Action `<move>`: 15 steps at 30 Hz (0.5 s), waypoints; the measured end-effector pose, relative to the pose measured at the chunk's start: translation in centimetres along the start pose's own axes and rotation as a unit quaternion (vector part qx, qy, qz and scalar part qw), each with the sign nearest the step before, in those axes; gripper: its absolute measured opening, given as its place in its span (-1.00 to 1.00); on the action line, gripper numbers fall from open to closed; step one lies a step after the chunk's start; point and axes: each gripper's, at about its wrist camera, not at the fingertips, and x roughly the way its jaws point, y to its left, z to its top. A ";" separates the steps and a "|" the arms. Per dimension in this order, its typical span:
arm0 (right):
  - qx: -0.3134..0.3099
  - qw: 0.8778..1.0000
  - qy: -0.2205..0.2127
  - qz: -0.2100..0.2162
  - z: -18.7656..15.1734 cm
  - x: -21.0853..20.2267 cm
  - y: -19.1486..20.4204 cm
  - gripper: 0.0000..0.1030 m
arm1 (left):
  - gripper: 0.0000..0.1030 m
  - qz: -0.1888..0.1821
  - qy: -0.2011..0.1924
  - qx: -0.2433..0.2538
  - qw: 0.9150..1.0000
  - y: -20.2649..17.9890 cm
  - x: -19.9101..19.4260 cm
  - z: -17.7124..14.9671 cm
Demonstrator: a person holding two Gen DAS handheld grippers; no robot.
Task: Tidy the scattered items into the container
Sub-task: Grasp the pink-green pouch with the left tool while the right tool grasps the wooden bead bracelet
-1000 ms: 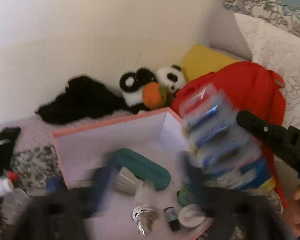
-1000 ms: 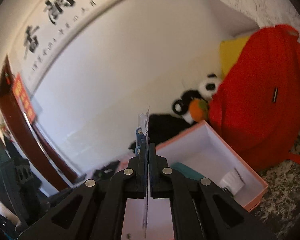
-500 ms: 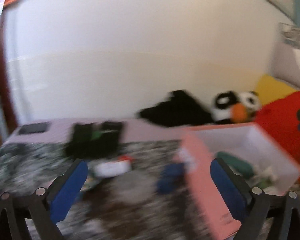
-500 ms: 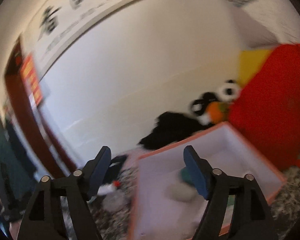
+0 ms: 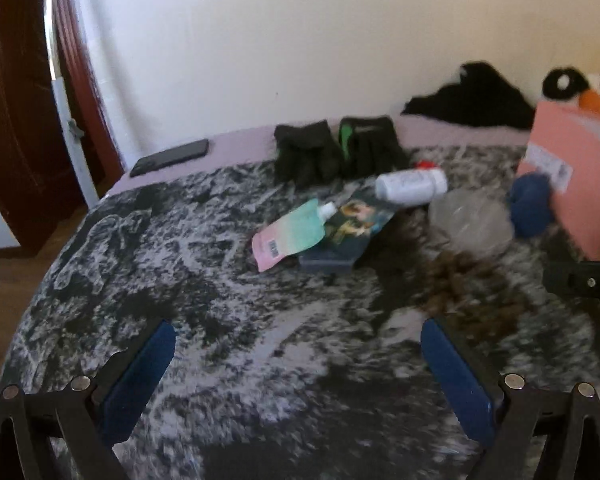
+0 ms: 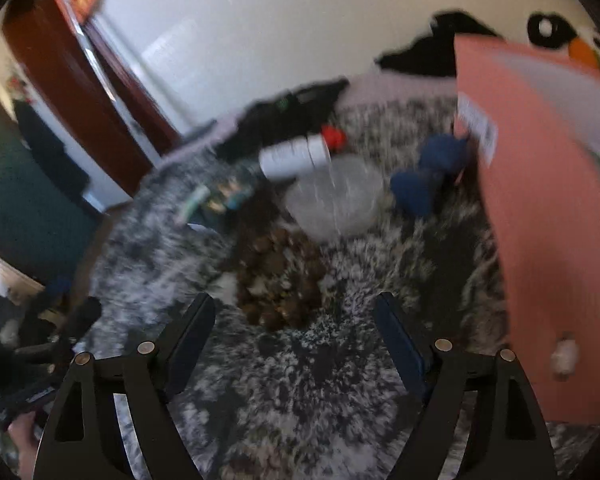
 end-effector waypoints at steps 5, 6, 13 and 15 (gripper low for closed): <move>0.015 0.999 0.012 -0.027 0.3 4.1 -0.3 0.26 | 0.97 0.002 0.015 0.031 0.999 0.4 4.9 1.0; 0.018 0.999 0.016 -0.035 0.3 4.7 -0.2 0.26 | 0.97 -0.003 0.018 0.029 0.999 0.6 5.8 1.2; -0.024 0.998 0.025 -0.060 0.2 7.5 0.7 0.32 | 0.97 -0.032 0.042 0.040 0.998 0.5 12.9 2.7; -0.040 0.997 0.022 -0.063 0.1 7.9 1.1 0.34 | 0.97 -0.043 0.047 0.040 0.997 0.5 14.9 3.4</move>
